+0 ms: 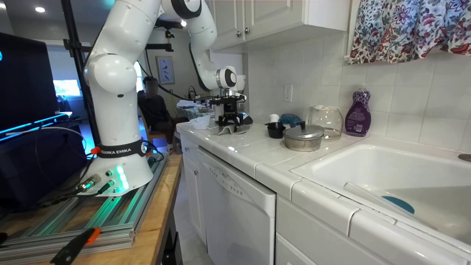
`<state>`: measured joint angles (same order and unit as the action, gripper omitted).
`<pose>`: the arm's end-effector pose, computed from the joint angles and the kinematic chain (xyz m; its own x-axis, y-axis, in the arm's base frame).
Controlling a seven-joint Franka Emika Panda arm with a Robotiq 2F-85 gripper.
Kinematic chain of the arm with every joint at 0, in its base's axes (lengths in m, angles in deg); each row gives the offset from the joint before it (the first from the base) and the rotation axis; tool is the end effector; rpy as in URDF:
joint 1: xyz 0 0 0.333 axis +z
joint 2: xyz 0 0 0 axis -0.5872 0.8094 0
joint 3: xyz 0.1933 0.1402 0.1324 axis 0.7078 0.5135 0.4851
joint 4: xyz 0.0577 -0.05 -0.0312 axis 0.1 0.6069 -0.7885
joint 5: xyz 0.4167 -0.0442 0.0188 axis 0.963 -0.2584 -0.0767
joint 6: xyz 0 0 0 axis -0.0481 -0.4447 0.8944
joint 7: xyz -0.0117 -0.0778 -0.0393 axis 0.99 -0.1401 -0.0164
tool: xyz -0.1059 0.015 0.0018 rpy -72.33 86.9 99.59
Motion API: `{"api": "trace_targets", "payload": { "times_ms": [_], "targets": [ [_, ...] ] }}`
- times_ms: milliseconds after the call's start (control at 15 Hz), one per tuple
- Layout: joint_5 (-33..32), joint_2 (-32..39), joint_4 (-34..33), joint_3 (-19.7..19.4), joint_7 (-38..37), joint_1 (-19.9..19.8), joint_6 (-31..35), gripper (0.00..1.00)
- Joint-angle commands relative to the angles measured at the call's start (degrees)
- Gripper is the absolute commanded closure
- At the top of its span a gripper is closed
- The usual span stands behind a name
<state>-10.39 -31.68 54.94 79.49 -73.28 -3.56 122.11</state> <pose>0.3952 0.4270 0.1349 0.5666 0.7989 -0.2017 0.8240 -0.5512 0.1314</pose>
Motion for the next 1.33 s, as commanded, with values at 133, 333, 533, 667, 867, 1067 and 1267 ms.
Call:
{"api": "trace_targets", "payload": {
  "times_ms": [133,333,533,667,867,1067,1267],
  "targets": [
    [-1.61,-10.54,16.25,-2.17,-14.78,0.92,5.44,0.95],
    [-1.01,-15.27,23.71,-2.72,-24.70,0.25,9.68,1.00],
    [-1.19,-18.55,29.34,-3.66,-33.31,-0.53,13.51,1.00],
    [-1.94,-20.72,32.79,-4.20,-39.13,-1.21,16.35,1.00],
    [-3.08,-23.94,36.75,-4.25,-46.89,-2.79,19.35,1.00],
    [-6.28,-20.68,32.69,-1.44,-44.10,-2.99,15.58,1.00],
    [-4.54,-10.55,24.49,1.17,-35.26,-2.60,15.20,1.00]
  ]
}}
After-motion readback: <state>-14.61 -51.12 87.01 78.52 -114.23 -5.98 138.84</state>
